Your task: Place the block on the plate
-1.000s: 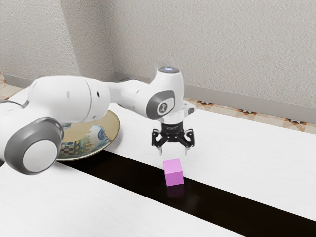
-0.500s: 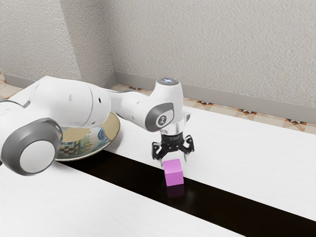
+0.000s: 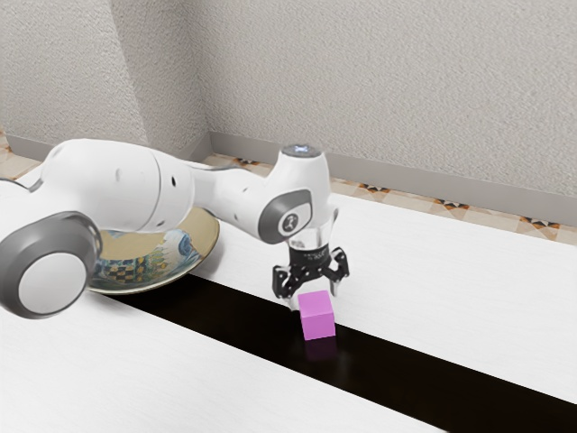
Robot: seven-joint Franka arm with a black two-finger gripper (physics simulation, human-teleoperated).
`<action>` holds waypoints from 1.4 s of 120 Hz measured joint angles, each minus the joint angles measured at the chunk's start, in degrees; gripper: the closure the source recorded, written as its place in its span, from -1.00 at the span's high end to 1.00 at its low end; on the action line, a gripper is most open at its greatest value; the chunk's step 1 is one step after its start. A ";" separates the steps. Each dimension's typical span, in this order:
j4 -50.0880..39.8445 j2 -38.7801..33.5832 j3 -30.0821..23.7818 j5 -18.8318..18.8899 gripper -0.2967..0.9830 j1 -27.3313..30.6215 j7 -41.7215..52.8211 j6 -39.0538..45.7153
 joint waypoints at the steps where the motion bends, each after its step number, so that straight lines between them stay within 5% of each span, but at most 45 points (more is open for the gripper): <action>1: -0.09 -0.04 -0.01 0.00 0.54 0.00 -0.10 0.05; 68: -4.24 -2.31 -0.04 0.07 0.54 -2.08 -4.35 2.15; 103: -4.60 -2.41 0.03 0.04 0.17 -2.11 -5.45 2.36; 168: -4.30 -8.10 3.08 1.56 0.00 0.73 -6.57 0.57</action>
